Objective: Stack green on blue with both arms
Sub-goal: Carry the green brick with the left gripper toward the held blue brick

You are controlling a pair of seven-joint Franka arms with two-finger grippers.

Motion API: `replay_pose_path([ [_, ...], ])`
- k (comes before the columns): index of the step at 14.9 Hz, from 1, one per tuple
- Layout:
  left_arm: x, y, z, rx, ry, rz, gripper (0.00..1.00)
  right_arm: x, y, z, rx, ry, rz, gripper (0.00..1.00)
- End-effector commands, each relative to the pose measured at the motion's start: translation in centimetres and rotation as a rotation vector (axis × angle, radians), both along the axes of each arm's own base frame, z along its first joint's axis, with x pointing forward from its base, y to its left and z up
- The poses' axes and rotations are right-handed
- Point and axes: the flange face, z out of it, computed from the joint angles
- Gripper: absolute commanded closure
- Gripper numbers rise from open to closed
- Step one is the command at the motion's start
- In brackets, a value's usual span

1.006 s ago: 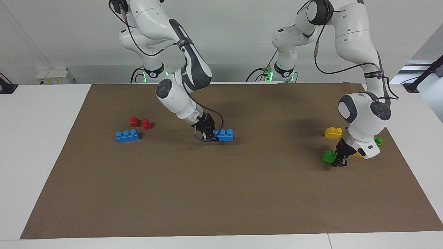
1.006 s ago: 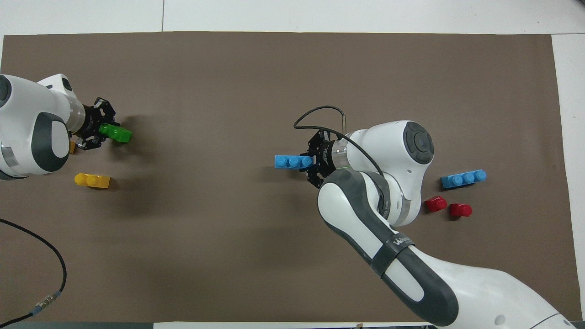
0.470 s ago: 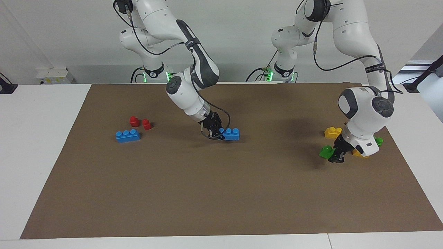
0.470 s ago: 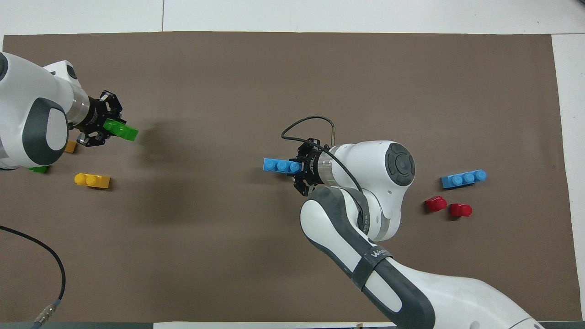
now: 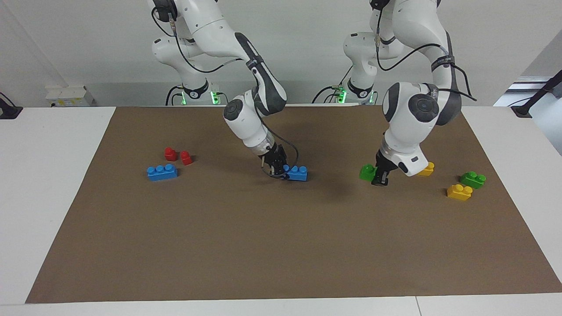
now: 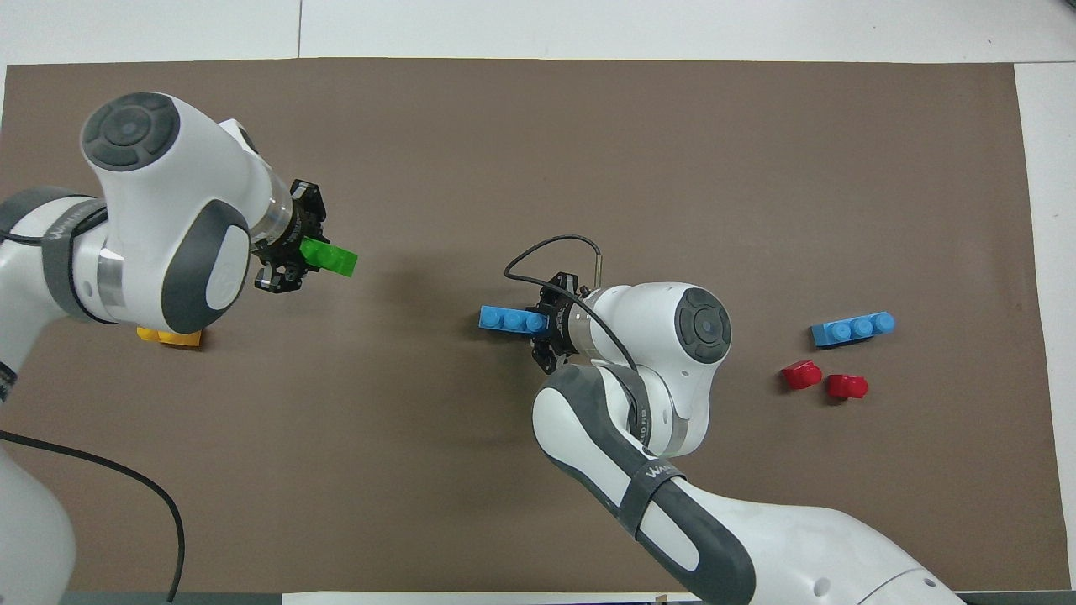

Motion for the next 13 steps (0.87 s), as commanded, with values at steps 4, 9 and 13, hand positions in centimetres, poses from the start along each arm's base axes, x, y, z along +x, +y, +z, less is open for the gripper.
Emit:
replay_pose_path([
  [4,-4.6,-6.8,-0.5,0.019,-0.033,0.02,1.0,-1.0,0.4,-1.3,-0.015,-0.028,0.077,1.0],
  [9,-9.5,-11.4,-3.0,0.005,-0.071,0.058,1.0,-1.3,0.1,-1.7,-0.024,-0.036,0.108,1.0],
  [13,-10.9,-13.9,-2.9,0.03,-0.119,0.151,1.0,-1.5,-0.2,-2.0,-0.032,-0.041,0.123,1.0],
])
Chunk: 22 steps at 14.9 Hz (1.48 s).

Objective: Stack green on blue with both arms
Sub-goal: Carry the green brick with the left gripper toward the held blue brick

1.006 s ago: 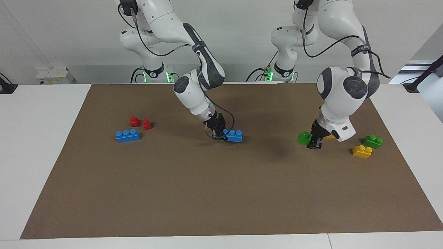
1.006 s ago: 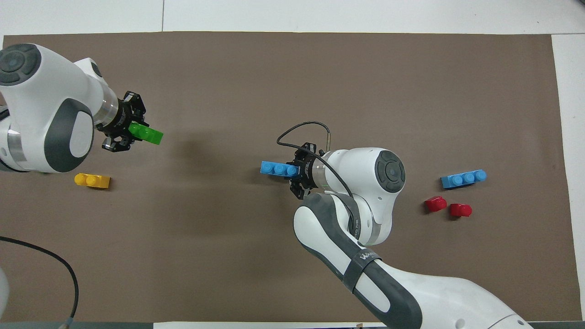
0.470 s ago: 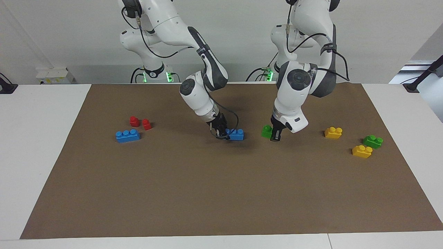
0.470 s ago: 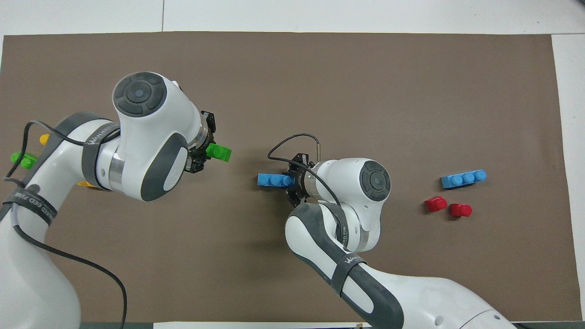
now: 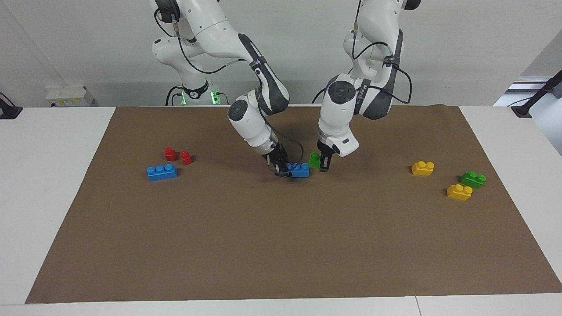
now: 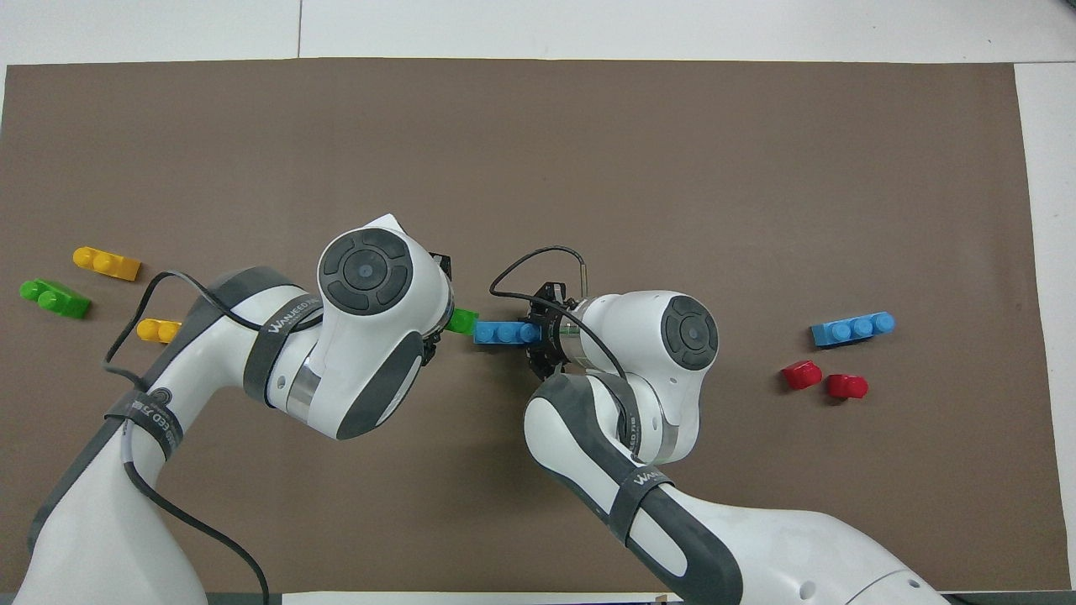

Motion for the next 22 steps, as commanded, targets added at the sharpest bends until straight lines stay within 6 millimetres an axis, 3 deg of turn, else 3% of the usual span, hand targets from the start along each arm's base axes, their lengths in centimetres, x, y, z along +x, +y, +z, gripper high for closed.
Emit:
replay_pose_path([
  [1,-1.9,-1.2,0.5,0.021,-0.055,0.052,1.0,-0.9,-0.9,-1.6,-0.02,-0.004,0.019,1.0],
  [22,-3.9,-4.9,-3.7,0.018,-0.12,0.097,1.0,-1.3,-1.4,-2.1,-0.032,-0.014,0.053,1.0],
])
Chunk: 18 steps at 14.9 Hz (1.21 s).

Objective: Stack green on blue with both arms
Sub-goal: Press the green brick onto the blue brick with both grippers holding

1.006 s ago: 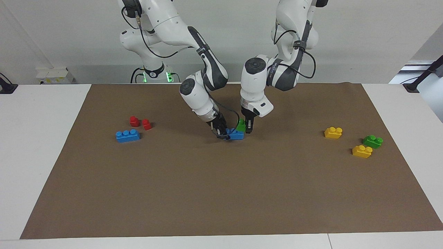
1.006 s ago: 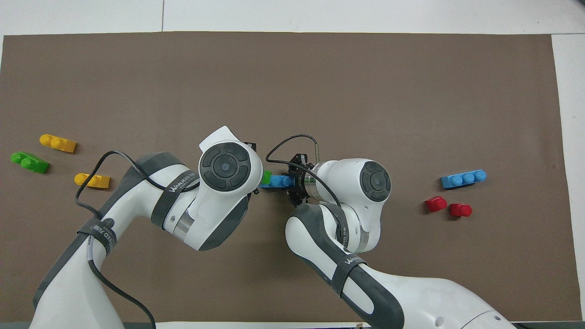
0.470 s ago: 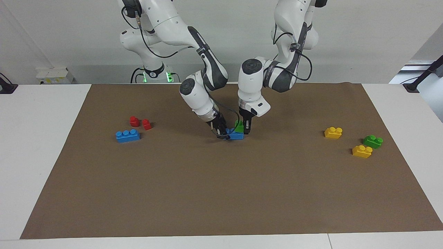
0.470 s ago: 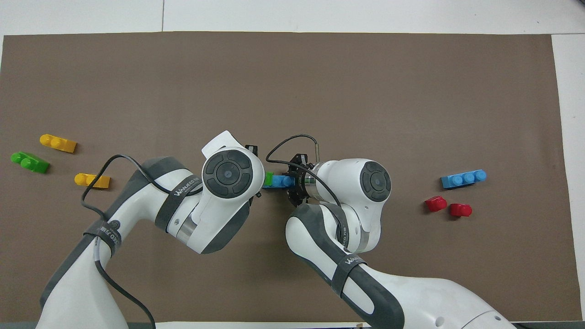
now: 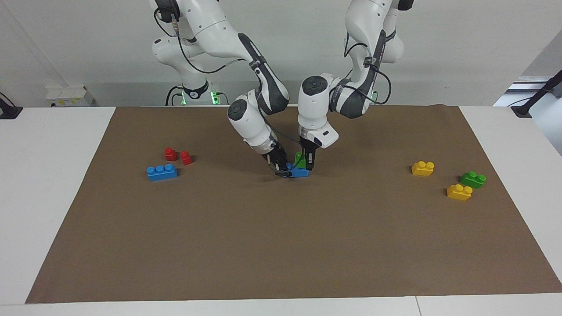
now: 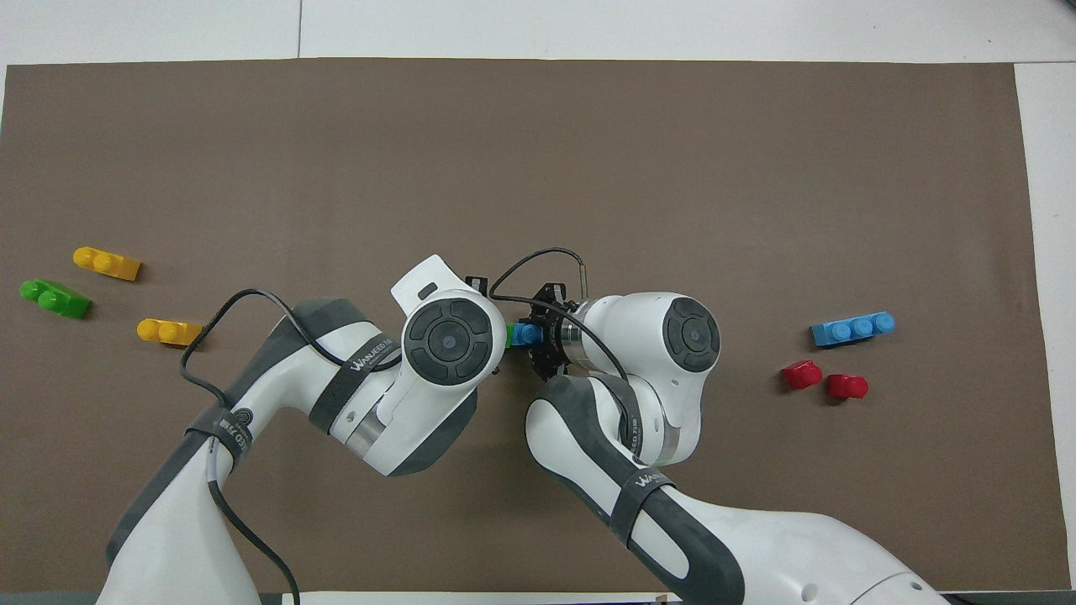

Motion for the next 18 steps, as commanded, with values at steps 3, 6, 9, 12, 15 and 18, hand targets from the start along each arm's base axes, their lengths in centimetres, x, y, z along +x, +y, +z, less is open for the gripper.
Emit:
replay_pose_path([
  [3,-0.2,-0.3,-1.0,0.002,-0.031,0.02,1.0,-1.2,-1.2,-2.1,-0.027,0.004,0.022,1.0],
  [6,0.0,-0.4,-0.7,0.01,-0.036,0.017,1.0,-1.2,-1.2,-2.1,-0.028,0.003,0.024,1.0],
  [9,-0.7,-1.5,-0.2,0.064,-0.073,0.005,1.0,-1.2,-1.2,-2.1,-0.028,0.003,0.024,1.0],
  [12,-1.5,-2.5,-0.2,0.073,-0.087,-0.013,1.0,-1.2,-1.2,-2.2,-0.028,0.004,0.024,1.0],
  [15,-1.8,-2.6,-0.3,0.075,-0.084,-0.012,1.0,-1.2,-1.2,-2.2,-0.028,0.004,0.024,1.0],
  [18,-1.5,-2.4,-0.3,0.068,-0.09,-0.005,1.0,-1.1,-1.3,-2.2,-0.028,0.005,0.022,1.0],
])
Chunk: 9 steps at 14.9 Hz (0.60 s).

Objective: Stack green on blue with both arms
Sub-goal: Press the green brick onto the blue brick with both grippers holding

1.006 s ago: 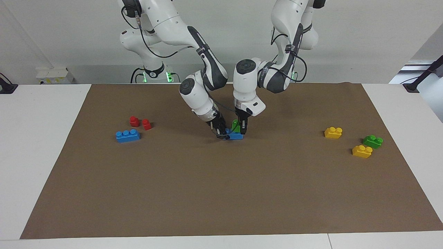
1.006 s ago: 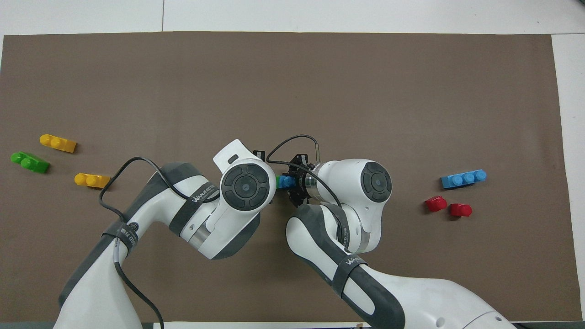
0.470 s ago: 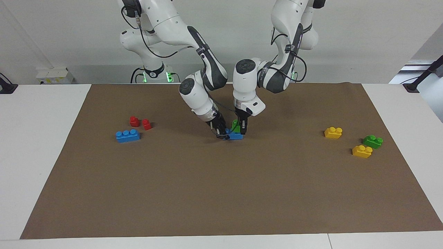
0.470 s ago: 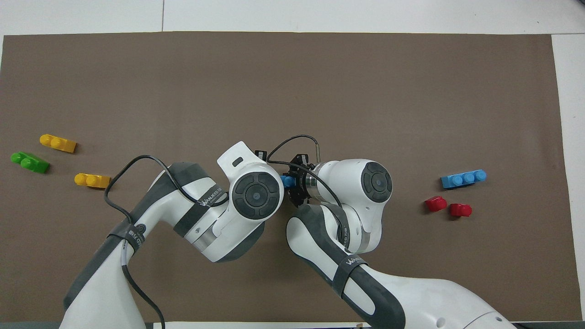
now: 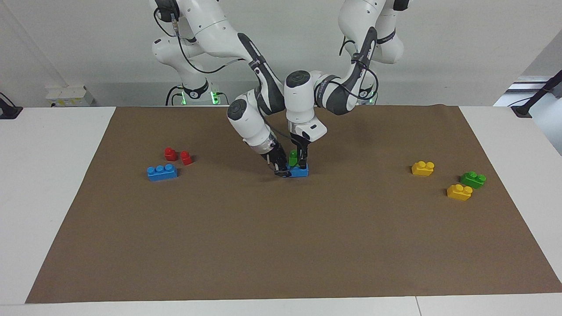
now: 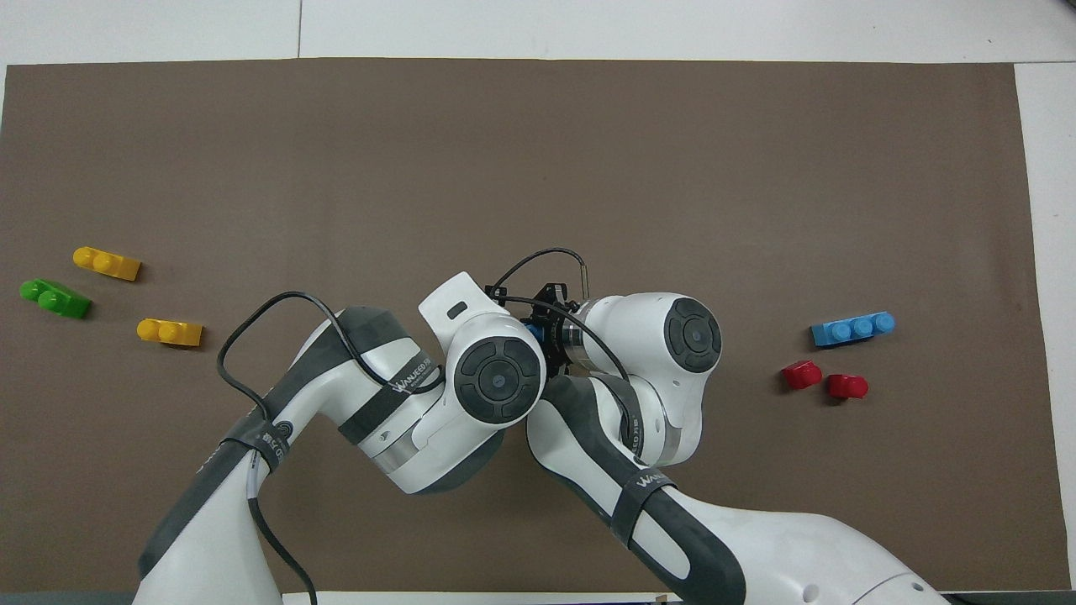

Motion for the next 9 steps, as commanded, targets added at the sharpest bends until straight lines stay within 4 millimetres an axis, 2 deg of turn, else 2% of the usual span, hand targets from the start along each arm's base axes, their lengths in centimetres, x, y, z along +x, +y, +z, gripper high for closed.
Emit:
replay_pose_path([
  [1,0.8,0.4,0.0,0.007,-0.022,0.022,1.0,-1.1,-1.2,-2.2,-0.027,0.006,0.021,1.0],
  [6,1.2,0.8,0.0,0.016,-0.034,0.02,1.0,-1.2,-1.2,-2.3,-0.028,0.008,0.021,1.0],
  [9,0.7,0.7,-1.2,0.027,-0.018,0.032,1.0,-1.1,-1.2,-2.5,-0.032,-0.003,0.021,1.0],
])
